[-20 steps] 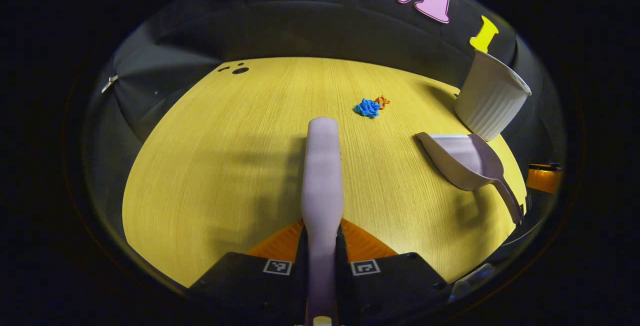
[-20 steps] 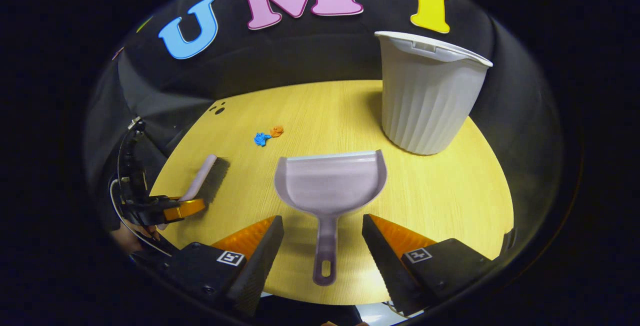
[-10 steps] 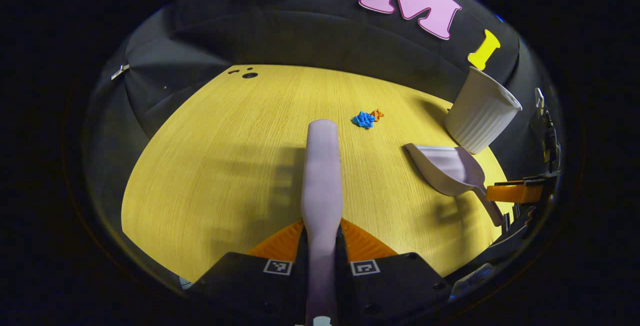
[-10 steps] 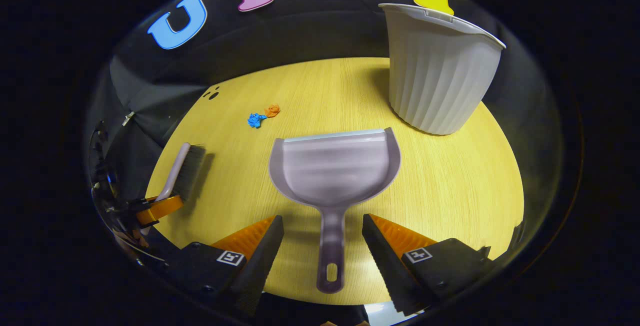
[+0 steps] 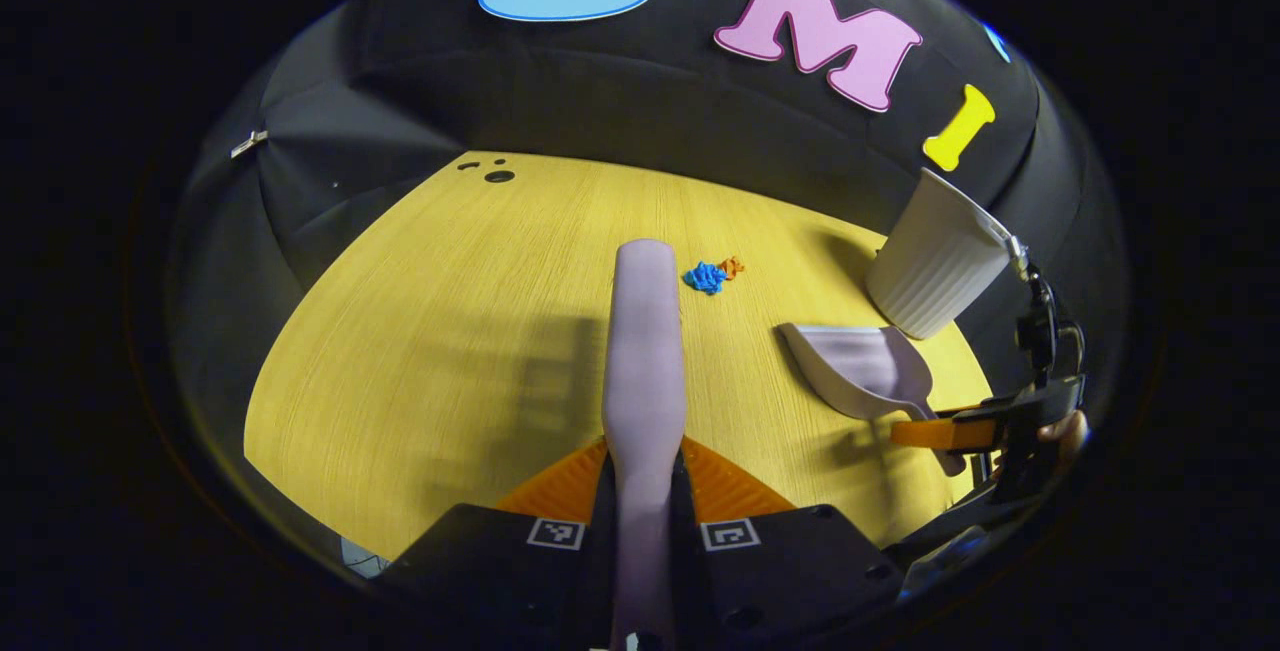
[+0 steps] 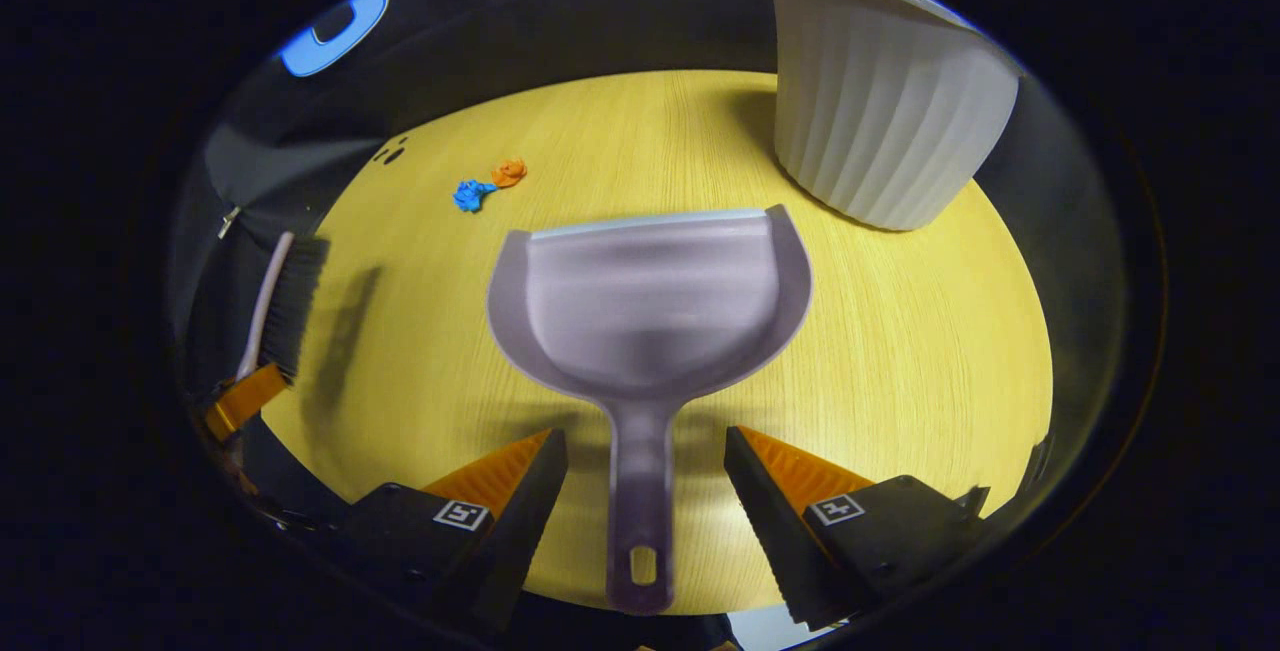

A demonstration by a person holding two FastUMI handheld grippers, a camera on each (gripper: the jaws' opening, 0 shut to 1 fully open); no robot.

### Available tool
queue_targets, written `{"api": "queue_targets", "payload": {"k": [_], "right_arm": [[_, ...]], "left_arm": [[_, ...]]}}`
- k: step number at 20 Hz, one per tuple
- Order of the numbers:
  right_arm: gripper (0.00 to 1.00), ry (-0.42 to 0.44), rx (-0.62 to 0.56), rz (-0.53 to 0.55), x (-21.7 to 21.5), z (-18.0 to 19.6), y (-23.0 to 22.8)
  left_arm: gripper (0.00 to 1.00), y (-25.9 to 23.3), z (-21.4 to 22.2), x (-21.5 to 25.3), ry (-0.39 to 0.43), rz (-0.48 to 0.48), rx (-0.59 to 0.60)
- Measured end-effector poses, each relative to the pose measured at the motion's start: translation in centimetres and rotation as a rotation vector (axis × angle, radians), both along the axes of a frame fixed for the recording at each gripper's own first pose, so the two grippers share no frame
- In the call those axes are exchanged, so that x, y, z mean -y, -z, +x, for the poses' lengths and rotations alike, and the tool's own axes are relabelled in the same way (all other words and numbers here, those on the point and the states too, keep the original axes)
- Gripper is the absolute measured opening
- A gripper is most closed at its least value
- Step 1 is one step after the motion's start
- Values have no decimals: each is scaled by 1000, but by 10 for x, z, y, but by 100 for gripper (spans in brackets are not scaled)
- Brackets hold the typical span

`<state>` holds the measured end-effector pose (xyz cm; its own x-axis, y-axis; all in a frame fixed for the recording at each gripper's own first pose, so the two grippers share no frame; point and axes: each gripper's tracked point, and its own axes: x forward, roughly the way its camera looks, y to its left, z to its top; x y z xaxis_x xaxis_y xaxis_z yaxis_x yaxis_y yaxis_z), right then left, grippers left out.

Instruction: Pick up the small broom and dustpan from the desktop, sweep the trash into the dustpan with the broom, and then empty the trash into the garbage bin.

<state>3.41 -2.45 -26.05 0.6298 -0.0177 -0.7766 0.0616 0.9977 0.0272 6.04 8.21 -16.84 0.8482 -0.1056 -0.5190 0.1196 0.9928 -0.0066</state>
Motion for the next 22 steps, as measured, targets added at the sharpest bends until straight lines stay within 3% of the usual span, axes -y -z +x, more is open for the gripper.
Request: {"api": "queue_targets", "payload": {"k": [4,6,13,15,16,17,18,22], "right_arm": [[97,-7,-18,-4,-4,12,11],[89,-14,-23,-30,-1,19,18],[34,-79,-53,-35,6,30,17],[42,-137,-66,-17,4,32,18],[38,-182,-76,-12,4,30,18],[42,-222,-89,-20,5,28,18],[37,-255,-102,-36,9,26,18],[37,-347,-123,-87,24,22,17]], "left_arm": [[28,-7,13,0,-23,-7,-1],[28,-7,24,1,-34,-11,-13],[27,-8,93,6,-4,83,-57],[27,-7,119,10,7,90,-79],[28,-6,131,13,18,96,-95],[28,-5,143,13,29,114,-107],[27,-5,155,12,39,142,-119],[28,-2,196,22,89,173,-149]]}}
